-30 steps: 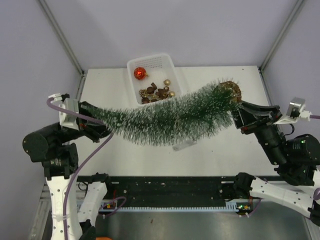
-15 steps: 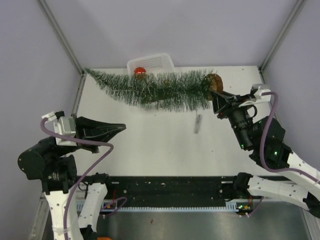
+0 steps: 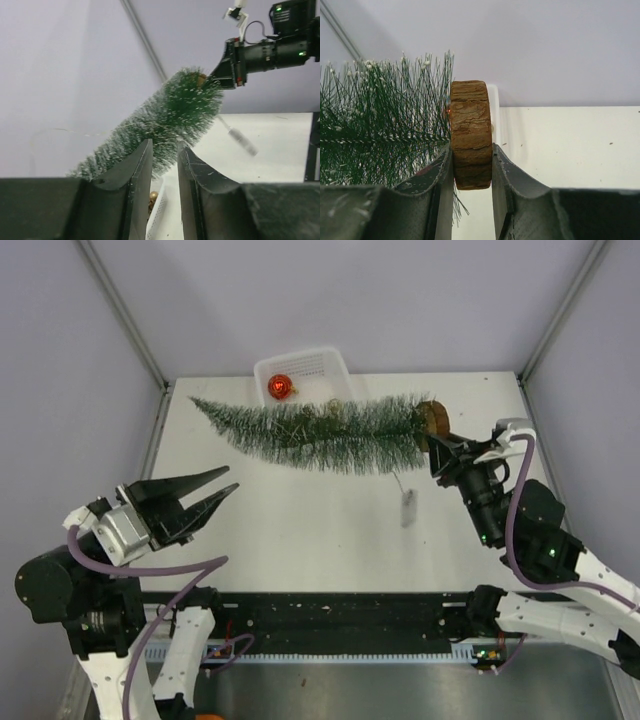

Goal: Decorate the small christmas tree

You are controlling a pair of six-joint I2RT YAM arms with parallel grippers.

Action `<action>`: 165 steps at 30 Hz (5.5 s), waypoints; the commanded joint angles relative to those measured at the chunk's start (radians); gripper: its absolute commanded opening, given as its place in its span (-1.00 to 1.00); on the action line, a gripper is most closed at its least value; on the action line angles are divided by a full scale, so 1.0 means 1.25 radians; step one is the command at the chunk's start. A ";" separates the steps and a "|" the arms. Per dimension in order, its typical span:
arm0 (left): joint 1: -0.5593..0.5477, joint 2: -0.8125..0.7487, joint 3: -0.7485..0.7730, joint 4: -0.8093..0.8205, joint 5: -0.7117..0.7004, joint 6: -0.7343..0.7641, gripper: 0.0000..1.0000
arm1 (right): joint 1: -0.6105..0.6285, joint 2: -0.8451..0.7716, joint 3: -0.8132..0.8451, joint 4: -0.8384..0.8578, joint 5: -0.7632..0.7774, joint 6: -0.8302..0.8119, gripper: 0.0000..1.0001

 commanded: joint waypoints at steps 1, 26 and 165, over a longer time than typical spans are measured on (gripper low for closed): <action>-0.001 -0.013 0.007 -0.131 -0.130 0.229 -0.32 | 0.006 -0.028 -0.001 -0.001 -0.005 0.016 -1.00; -0.001 0.359 0.569 -0.599 0.042 0.365 0.55 | 0.006 -0.184 -0.017 -0.121 -0.044 -0.036 -1.00; -0.001 -0.025 0.009 0.010 -0.058 -0.235 -1.00 | 0.016 -0.042 0.105 -0.138 -0.025 0.191 -1.00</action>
